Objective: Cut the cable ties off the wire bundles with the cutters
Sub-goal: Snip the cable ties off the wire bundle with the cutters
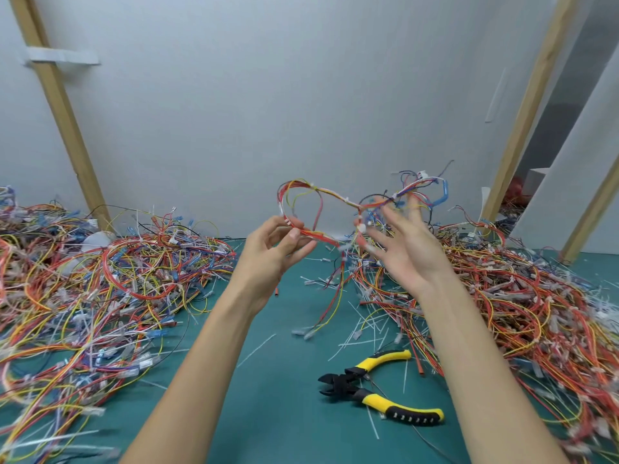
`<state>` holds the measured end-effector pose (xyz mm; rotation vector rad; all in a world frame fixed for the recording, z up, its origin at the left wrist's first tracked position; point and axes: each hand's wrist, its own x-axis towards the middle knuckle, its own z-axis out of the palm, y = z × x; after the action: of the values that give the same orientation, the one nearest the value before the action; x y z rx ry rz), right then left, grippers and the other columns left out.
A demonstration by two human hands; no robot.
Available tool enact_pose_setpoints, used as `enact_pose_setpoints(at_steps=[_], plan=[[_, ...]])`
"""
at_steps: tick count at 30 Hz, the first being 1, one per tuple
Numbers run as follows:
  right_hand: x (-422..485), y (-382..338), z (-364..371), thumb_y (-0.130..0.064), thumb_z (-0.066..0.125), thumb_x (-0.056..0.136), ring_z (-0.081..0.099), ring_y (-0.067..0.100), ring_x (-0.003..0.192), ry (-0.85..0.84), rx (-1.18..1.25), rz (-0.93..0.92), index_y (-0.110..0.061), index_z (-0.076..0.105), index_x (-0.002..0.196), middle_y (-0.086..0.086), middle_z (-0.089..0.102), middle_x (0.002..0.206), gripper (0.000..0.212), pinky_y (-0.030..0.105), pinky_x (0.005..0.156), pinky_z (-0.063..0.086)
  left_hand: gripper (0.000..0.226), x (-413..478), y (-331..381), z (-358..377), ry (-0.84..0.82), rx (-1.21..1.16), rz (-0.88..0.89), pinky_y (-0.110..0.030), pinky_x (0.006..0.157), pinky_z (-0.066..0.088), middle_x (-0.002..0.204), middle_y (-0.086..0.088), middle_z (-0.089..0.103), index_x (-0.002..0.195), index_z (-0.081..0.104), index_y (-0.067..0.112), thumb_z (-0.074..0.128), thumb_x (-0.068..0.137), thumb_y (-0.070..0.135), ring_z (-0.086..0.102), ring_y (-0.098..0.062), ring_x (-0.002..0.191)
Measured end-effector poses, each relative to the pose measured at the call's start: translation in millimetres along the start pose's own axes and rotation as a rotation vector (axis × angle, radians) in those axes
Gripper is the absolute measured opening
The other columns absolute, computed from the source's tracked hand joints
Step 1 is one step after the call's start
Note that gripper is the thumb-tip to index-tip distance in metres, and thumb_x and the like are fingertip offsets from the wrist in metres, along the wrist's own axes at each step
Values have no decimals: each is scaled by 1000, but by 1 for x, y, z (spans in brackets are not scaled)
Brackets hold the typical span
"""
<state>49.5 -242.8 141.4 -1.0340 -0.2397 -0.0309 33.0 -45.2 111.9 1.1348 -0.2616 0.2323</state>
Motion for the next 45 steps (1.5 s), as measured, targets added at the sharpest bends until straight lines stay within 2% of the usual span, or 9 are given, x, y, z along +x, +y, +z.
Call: enact_pose_setpoints(at_steps=[4,9,14,20,26,32,38,42,45], plan=[[0,3,4,-24,55,99,71,24,100,11,-116,-75,-52,1,149,-6,39,150,79,51,101,47,16,-4,-11,23,49,-174,14,-23,81,57,90,-10,64,94,57,3,44,98,-5,71,-15,83],[11,-8,14,-24,57,99,72,20,97,81,-386,-261,-47,-9,150,-13,43,137,86,33,68,54,15,-13,-28,63,67,-413,-45,-24,82,58,87,-10,64,94,54,3,44,98,-6,71,-15,81],[28,-28,10,-28,60,94,73,21,83,358,-1065,-480,-26,35,144,6,53,140,56,38,89,53,12,-13,-45,122,40,-534,-186,-22,79,58,94,-14,64,100,54,0,43,100,-4,70,-13,81],[45,-49,-22,-11,50,91,61,35,81,513,-1748,-772,-32,45,141,9,58,112,54,40,63,44,19,-8,-57,162,-57,-179,-326,-29,80,59,91,-17,67,90,60,0,43,100,0,70,-17,75],[49,-26,-102,-29,45,100,25,47,140,359,-2162,354,-26,7,156,13,-1,162,68,52,113,23,27,-27,-75,115,-485,995,-128,-32,85,55,97,-8,73,98,68,14,45,89,3,69,-21,90],[39,4,-136,-55,14,101,-14,49,144,132,-2240,660,-22,4,157,7,-16,163,65,63,113,-10,23,-36,-89,40,-475,1125,-58,-23,78,49,92,-3,73,100,68,17,48,92,8,66,-16,84],[31,-20,-104,-28,27,105,12,31,149,-188,-2238,427,-16,36,150,5,9,164,47,51,121,9,27,-37,-74,-30,-363,1168,96,-3,74,40,89,13,68,100,67,18,47,92,1,60,8,82],[-10,-11,-64,-35,38,104,51,15,127,-385,-1925,78,-25,50,141,-3,57,139,41,33,112,35,27,-40,-64,-74,-255,1260,149,-3,75,38,93,18,65,101,66,20,51,90,1,56,7,89],[-46,23,-38,-34,45,102,53,-2,117,-450,-1649,-96,-32,51,139,-14,58,134,38,8,97,33,25,-50,-67,-96,-231,1328,151,-5,85,34,101,16,61,107,63,21,53,91,4,55,-4,101]])
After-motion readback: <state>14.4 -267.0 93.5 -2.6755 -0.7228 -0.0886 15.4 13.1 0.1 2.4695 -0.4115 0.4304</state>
